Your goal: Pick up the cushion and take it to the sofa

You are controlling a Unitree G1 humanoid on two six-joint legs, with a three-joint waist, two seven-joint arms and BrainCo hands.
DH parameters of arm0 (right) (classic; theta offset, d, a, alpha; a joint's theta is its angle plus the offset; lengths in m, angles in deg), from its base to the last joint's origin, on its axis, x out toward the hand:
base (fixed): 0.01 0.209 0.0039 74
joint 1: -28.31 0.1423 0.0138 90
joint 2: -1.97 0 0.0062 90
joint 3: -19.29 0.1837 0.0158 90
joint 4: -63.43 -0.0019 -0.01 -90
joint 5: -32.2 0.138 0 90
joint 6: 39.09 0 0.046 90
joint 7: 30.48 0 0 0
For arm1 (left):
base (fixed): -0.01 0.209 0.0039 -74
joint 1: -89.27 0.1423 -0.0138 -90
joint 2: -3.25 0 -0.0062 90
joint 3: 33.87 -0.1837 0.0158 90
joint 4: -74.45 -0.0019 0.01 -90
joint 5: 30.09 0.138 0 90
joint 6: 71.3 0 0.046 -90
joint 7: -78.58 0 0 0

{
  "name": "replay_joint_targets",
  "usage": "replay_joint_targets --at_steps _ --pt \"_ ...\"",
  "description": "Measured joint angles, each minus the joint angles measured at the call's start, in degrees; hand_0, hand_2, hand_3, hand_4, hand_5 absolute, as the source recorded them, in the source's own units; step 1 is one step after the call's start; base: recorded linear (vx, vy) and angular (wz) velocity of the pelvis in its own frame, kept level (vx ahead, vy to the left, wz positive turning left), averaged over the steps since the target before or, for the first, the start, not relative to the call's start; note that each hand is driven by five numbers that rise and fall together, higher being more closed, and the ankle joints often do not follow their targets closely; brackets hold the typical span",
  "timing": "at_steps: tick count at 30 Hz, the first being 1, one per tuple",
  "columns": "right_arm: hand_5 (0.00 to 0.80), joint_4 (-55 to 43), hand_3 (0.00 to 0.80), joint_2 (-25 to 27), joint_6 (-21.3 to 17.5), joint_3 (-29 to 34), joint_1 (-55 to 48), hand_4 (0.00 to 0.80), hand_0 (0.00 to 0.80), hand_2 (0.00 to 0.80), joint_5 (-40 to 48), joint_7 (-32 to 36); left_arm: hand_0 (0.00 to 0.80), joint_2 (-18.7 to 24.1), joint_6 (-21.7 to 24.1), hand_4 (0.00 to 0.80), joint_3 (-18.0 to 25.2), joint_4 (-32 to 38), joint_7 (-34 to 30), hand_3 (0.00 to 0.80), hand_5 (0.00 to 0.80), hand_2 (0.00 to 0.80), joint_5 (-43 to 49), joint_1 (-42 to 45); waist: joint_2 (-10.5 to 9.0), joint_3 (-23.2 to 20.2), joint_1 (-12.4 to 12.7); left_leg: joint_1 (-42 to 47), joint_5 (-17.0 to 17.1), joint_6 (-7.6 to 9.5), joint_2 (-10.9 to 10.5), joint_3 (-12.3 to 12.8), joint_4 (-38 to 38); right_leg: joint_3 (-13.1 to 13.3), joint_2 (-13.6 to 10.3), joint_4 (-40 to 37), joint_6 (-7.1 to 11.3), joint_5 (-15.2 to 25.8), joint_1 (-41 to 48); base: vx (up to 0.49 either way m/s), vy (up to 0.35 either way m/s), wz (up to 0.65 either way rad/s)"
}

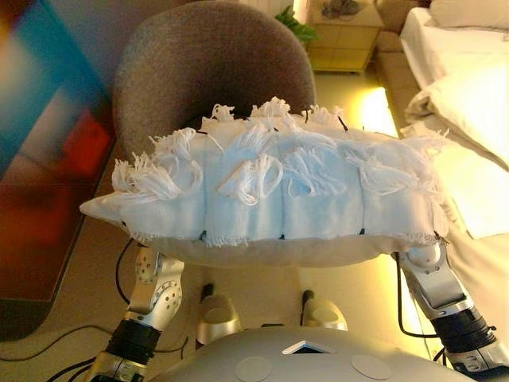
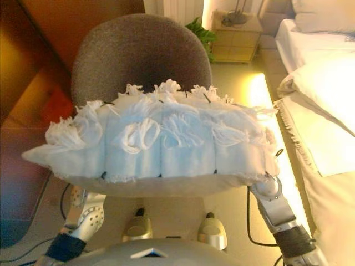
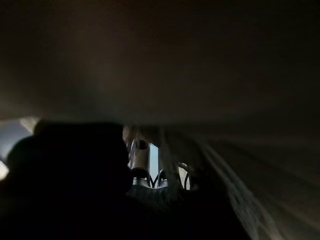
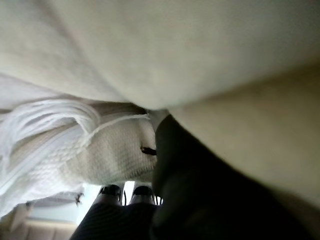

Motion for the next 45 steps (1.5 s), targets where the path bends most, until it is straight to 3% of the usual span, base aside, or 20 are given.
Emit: replay_joint_targets --at_steps 1,6,9,11,12,13,14,15,17,18,19,20,22,25,28,30,35,39,42,45 --pt "0.8 0.0 0.8 -0.1 0.0 -0.4 0.4 0.8 0.8 0.8 -0.7 -0.7 0.8 0.0 0.4 0.8 0.3 0.0 0.1 0.8 0.8 0.8 0.0 -0.2 0.42 0.9 0.9 -0.6 0.1 -2.19 -0.1 -0.5 0.3 0.3 0.0 -0.1 0.28 0.1 -0.2 0.407 0.021 0.12" --pt "0.8 0.1 0.8 -0.8 1.8 -0.9 2.3 0.8 0.8 0.8 -1.4 -1.3 0.8 1.9 0.8 0.8 0.7 0.0 0.6 0.8 0.8 0.8 -0.9 -1.2 -0.56 5.3 3.9 -2.4 -1.2 -4.82 -0.5 -2.5 5.2 1.8 1.1 8.9 -0.55 -5.3 -3.1 0.588 0.091 0.21" --pt "0.8 0.1 0.8 -0.9 1.9 0.5 2.4 0.8 0.8 0.8 -1.8 -1.4 0.8 1.3 0.7 0.8 -0.7 0.0 0.9 0.8 0.8 0.8 -0.9 -2.7 -1.18 6.9 3.1 -8.1 -5.2 -0.5 -4.3 -0.1 15.0 2.3 0.3 5.3 -0.24 -5.5 0.0 0.745 0.213 0.45" --pt "0.8 0.2 0.8 -1.4 1.8 0.8 3.2 0.8 0.8 0.8 -1.9 -1.2 0.8 1.2 0.9 0.8 -0.4 0.1 1.3 0.8 0.8 0.8 -1.0 -3.5 -1.7 8.6 4.2 -7.2 -4.8 0.15 -3.2 2.4 14.1 1.3 1.2 12.8 0.71 -9.4 -1.2 0.868 0.302 -0.1" --pt "0.8 0.3 0.8 -1.9 1.9 0.5 3.3 0.8 0.8 0.8 -1.9 -1.0 0.8 2.7 0.9 0.8 -0.4 0.1 1.8 0.8 0.8 0.8 -1.0 -3.7 -2.53 9.3 4.8 -6.4 -5.7 -0.18 -2.5 2.8 16.1 -2.7 3.5 24.6 -1.48 -14.9 -1.5 0.925 0.379 -0.08" --pt "0.8 0.1 0.8 -1.9 1.9 0.1 3.5 0.8 0.8 0.8 -1.9 -0.9 0.8 3.7 1.0 0.8 -0.3 0.2 2.1 0.8 0.8 0.8 -1.0 -3.5 -3.91 9.1 5.9 -6.1 -6.9 -0.07 -2.9 4.8 18.7 -4.5 3.9 23.4 -6.15 -18.0 1.1 0.902 0.367 0.07" --pt "0.8 0.3 0.8 -2.0 1.7 0.5 4.0 0.8 0.8 0.8 -1.9 -1.0 0.8 3.3 1.0 0.8 -0.4 0.1 2.5 0.8 0.8 0.8 -0.8 -4.0 -4.07 9.4 5.6 -10.5 -9.1 0.26 -3.5 8.2 24.0 -3.3 3.7 18.2 -5.93 -19.8 5.0 0.872 0.334 0.37" --pt "0.8 0.4 0.8 -2.1 1.7 2.0 4.0 0.8 0.8 0.8 -1.8 -1.1 0.8 2.8 1.0 0.8 -0.9 0.3 2.7 0.8 0.8 0.8 -0.7 -4.7 -4.15 9.2 4.2 -13.0 -9.6 1.86 -5.6 10.1 24.0 -2.8 3.0 16.3 -5.66 -20.2 6.1 0.822 0.274 0.49" --pt "0.8 0.5 0.8 -1.3 1.7 3.2 3.9 0.8 0.8 0.8 -0.4 -0.5 0.8 1.6 1.0 0.8 -2.0 0.4 3.2 0.8 0.8 0.8 0.0 -5.3 -4.32 8.0 5.1 -13.0 -7.5 8.54 -10.9 12.0 20.3 -2.0 0.5 15.7 -4.02 -20.8 6.9 0.714 0.194 -0.26" --pt "0.8 0.5 0.8 -1.3 1.8 3.1 3.9 0.8 0.8 0.8 0.0 -0.3 0.8 1.6 1.1 0.8 -1.7 0.4 3.2 0.8 0.8 0.8 0.4 -5.3 -4.68 7.0 6.1 -13.0 -6.7 9.78 -11.4 12.4 20.6 -1.5 0.2 18.5 -3.02 -21.9 6.4 0.647 0.147 -0.66" --pt "0.8 0.4 0.8 -2.7 1.9 2.5 3.7 0.8 0.8 0.8 -0.1 -0.2 0.8 2.4 1.0 0.8 -0.8 0.5 3.3 0.8 0.8 0.8 0.5 -5.7 -6.38 6.2 6.4 -13.7 -7.2 11.19 -11.7 13.8 21.7 -0.8 -0.1 31.4 -1.42 -22.7 3.0 0.619 0.123 -0.26" --pt "0.8 0.2 0.8 -4.4 1.9 1.6 2.5 0.8 0.8 0.8 -0.2 -0.2 0.8 3.6 0.9 0.8 -0.2 0.6 3.5 0.8 0.8 0.8 0.5 -5.7 -8.57 4.3 6.1 -13.5 -7.4 11.25 -12.2 14.5 20.8 -0.6 0.6 40.2 -1.1 -22.2 0.5 0.502 0.1 0.02" --pt "0.8 -0.4 0.8 -5.8 2.0 1.1 1.1 0.8 0.8 0.8 -0.8 -0.4 0.8 5.6 0.8 0.8 0.1 0.8 3.6 0.8 0.8 0.8 0.3 -5.9 -10.63 2.6 5.5 -10.8 -5.4 12.21 -13.3 14.5 15.7 -0.8 3.7 38.4 -1.39 -14.7 2.2 0.461 0.092 0.09" --pt "0.8 -0.5 0.8 -5.6 2.0 1.4 1.7 0.8 0.8 0.8 -0.7 0.1 0.8 5.2 0.7 0.8 1.1 1.2 3.3 0.8 0.8 0.8 0.4 -6.3 -8.78 2.5 5.3 -1.9 0.6 12.11 -13.2 12.6 1.7 -7.5 2.5 28.1 -1.95 -15.6 3.4 0.422 0.02 -0.22" --pt "0.8 -0.5 0.8 -5.6 1.8 1.5 1.7 0.8 0.8 0.8 -0.5 0.1 0.8 4.0 0.4 0.8 1.5 1.5 3.3 0.8 0.8 0.8 0.4 -7.1 -6.57 2.0 3.1 0.5 1.9 11.96 -12.9 9.6 -2.7 -8.1 4.6 18.5 -3.38 -16.0 -1.4 0.33 -0.062 0.05" --pt "0.8 -0.5 0.8 -5.4 1.6 1.3 1.2 0.8 0.8 0.8 -0.1 0.1 0.8 2.7 -0.2 0.8 1.6 1.2 3.2 0.8 0.8 0.8 0.6 -7.4 -5.24 2.2 0.6 1.8 2.2 11.57 -13.0 7.1 -4.7 -7.7 5.1 11.4 -4.77 -12.7 -6.0 0.409 -0.131 0.43" --pt "0.8 0.7 0.8 -5.5 1.4 1.3 0.9 0.8 0.8 0.8 -0.1 -0.1 0.8 2.3 -0.4 0.8 1.8 -0.6 1.7 0.8 0.8 0.8 1.6 -6.8 -4.51 2.2 -1.3 6.1 -0.2 9.76 -13.2 4.7 -5.5 -4.6 0.7 -10.0 -3.36 5.6 -10.2 0.505 -0.174 0.31" --pt "0.8 1.7 0.8 -5.6 1.5 1.1 0.8 0.8 0.8 0.8 -0.1 0.4 0.8 3.0 -0.3 0.8 1.8 -0.6 1.2 0.8 0.8 0.8 1.6 -5.6 -5.94 0.8 -2.3 10.7 -4.9 6.33 -12.5 2.4 -3.9 -3.3 -1.7 -7.8 -3.34 7.1 -7.4 0.423 -0.216 0.32" --pt "0.8 2.0 0.8 -3.6 1.6 2.3 1.2 0.8 0.8 0.8 0.7 1.0 0.8 1.0 -0.4 0.8 1.3 -0.6 0.5 0.8 0.8 0.8 1.6 -5.2 -2.21 -1.0 -2.8 11.7 -6.9 3.62 -6.2 2.8 -3.7 -4.2 3.7 -7.1 -4.16 10.2 -7.0 0.402 -0.221 0.17" --pt "0.8 2.2 0.8 -1.8 2.0 2.5 1.3 0.8 0.8 0.8 2.3 2.6 0.8 1.1 -0.6 0.8 1.6 -0.5 0.0 0.8 0.8 0.8 1.5 -4.9 -1.73 -1.4 -4.3 12.0 -7.4 2.25 -2.0 5.7 -0.3 -6.5 7.4 -7.1 -9.45 11.1 -5.7 0.287 -0.266 0.01"
